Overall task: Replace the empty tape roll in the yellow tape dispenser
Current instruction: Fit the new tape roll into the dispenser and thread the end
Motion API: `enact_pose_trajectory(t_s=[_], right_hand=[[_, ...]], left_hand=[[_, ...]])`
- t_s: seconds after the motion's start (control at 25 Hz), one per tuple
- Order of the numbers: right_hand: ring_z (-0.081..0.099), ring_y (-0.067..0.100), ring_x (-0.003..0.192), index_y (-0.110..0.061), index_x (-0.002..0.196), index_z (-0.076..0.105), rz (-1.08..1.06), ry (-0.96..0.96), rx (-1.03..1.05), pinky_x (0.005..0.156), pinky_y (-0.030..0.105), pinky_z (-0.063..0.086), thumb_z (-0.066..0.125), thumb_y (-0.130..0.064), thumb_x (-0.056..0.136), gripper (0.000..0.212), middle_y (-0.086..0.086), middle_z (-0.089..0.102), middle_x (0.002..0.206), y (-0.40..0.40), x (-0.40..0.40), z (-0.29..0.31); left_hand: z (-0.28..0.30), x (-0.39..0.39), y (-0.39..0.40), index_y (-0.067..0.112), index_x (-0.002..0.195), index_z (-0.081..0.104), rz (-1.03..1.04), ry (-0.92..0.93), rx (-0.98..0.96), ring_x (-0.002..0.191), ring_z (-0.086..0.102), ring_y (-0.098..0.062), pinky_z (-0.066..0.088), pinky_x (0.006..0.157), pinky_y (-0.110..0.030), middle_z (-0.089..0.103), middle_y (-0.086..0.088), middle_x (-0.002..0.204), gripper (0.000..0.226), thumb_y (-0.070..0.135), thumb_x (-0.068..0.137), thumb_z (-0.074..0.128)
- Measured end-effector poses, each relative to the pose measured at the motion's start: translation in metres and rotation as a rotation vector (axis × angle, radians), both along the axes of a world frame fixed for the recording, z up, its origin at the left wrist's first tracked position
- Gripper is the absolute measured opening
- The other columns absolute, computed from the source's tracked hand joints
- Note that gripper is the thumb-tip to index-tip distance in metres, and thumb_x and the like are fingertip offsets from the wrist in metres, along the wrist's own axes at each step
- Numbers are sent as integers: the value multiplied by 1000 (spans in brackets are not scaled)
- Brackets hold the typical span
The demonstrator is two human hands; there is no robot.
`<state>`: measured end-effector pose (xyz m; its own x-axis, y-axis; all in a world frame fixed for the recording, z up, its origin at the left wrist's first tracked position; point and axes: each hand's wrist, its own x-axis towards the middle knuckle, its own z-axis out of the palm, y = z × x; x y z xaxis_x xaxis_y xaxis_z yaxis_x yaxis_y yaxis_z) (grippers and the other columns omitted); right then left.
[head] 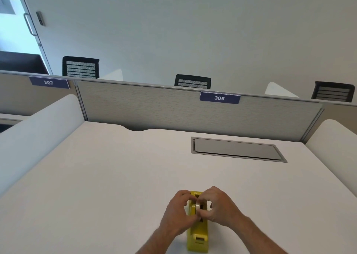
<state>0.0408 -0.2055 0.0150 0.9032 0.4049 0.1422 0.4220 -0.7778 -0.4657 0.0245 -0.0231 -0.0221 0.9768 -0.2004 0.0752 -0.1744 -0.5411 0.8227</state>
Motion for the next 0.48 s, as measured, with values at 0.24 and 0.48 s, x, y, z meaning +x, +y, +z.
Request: enact_pose_trajectory(t_s=[0.24,0.48], right_hand=[[52,6,93,-31,97,74,-2,19,-3,69,26,55,68,-45,68,33,-18,72,88,0,-1,-2],[56,8,87,-34,86,77,-25,32,87,69,29,53,65,-35,79,14,-18,74,78,1,1,0]], left_hand=[[3,1,-2,37,108,65,5,30,26,111,54,-2,52,97,-24,50,22,122,52,49,60,79],[4,0,-2,37,106,65,18,12,30,109,54,0,51,95,-22,49,22,121,45,48,64,78]])
